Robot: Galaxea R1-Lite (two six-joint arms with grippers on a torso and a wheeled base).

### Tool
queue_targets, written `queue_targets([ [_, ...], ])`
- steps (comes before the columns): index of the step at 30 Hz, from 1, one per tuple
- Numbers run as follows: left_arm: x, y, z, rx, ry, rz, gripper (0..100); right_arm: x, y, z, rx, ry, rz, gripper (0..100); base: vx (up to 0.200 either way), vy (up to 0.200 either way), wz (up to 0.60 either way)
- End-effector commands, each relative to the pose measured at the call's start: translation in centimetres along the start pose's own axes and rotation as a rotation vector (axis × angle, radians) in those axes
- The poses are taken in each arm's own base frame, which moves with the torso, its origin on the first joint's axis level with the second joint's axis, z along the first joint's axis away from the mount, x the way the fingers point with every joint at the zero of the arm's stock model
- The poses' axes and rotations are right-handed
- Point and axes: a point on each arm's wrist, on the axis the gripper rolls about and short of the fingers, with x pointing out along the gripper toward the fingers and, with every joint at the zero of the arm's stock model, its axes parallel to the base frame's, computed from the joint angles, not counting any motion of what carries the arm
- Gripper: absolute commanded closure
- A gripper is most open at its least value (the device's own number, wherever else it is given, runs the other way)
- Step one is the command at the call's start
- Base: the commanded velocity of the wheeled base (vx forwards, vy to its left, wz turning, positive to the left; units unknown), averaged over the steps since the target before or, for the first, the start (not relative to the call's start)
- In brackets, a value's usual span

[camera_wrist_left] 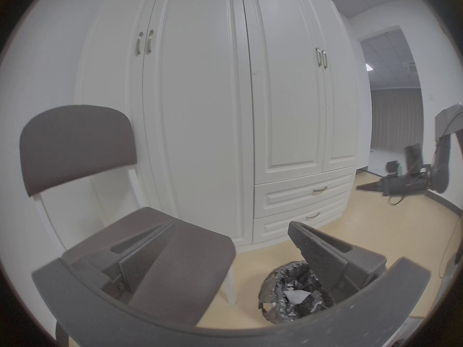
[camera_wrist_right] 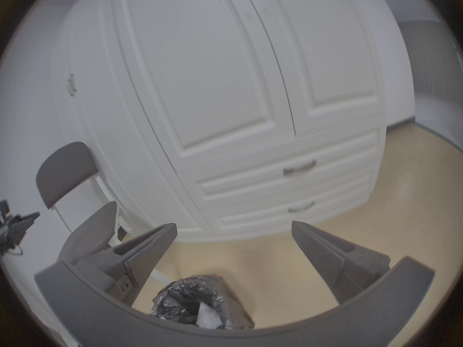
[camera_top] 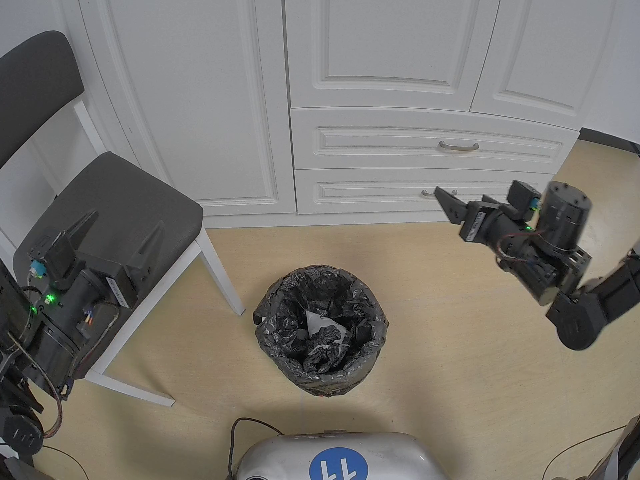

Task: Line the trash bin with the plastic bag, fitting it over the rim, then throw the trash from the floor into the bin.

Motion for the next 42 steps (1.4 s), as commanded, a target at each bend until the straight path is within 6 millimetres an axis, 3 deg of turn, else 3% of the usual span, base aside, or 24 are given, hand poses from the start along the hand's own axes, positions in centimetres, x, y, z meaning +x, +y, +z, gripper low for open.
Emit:
queue_targets([
  [1,-2.0,2.7,2.9,0.034,-0.096,0.124,0,-8.3,-4.5,4.0,-0.182,-0.233,-0.079,0,0.000,0.000,0.00],
  [3,-2.2,2.9,3.0,0.034,-0.104,0.132,0,-8.9,-4.5,4.3,-0.183,-0.243,-0.082,0,0.000,0.000,0.00],
  [5,-3.0,3.5,3.4,0.033,-0.127,0.167,0,-10.9,-4.4,5.0,-0.177,-0.272,-0.074,0,0.000,0.000,0.00],
  [13,-5.8,5.2,4.3,0.041,-0.198,0.275,0,-15.7,-4.0,6.0,-0.166,-0.332,-0.061,0,0.000,0.000,0.00],
  [19,-7.5,5.4,4.5,0.035,-0.238,0.286,0,-18.9,-4.0,7.0,-0.161,-0.409,-0.071,0,0.000,0.000,0.00],
  [20,-7.9,5.4,4.6,0.034,-0.245,0.288,0,-20.4,-3.9,7.3,-0.158,-0.447,-0.065,0,0.000,0.000,0.00],
  [26,-10.1,5.6,5.2,0.037,-0.254,0.290,0,-24.4,-3.7,8.4,-0.162,-0.513,-0.065,0,0.000,0.000,0.00],
  [28,-10.5,5.6,5.3,0.038,-0.258,0.291,0,-25.0,-3.7,8.5,-0.162,-0.516,-0.066,0,0.000,0.000,0.00],
  [29,-11.7,5.7,5.3,0.038,-0.265,0.292,0,-26.9,-3.7,8.5,-0.162,-0.519,-0.068,0,0.000,0.000,0.00],
  [32,-13.8,5.8,5.5,0.035,-0.280,0.296,0,-29.7,-3.7,8.7,-0.158,-0.532,-0.080,0,0.000,0.000,0.00],
  [36,-16.5,6.0,6.2,0.036,-0.293,0.299,0,-33.1,-3.5,9.0,-0.173,-0.567,-0.147,0,0.000,0.000,0.00],
  [37,-16.5,6.0,6.2,0.036,-0.293,0.299,0,-33.1,-3.5,9.0,-0.173,-0.567,-0.147,0,0.000,0.000,0.00],
  [38,-18.2,6.1,6.7,0.037,-0.296,0.302,0,-34.7,-3.2,9.1,-0.194,-0.586,-0.180,0,0.000,0.000,0.00],
  [42,-21.1,6.0,7.4,0.057,-0.291,0.343,0,-37.4,-2.7,8.6,-0.212,-0.604,-0.195,0,0.000,0.000,0.00],
])
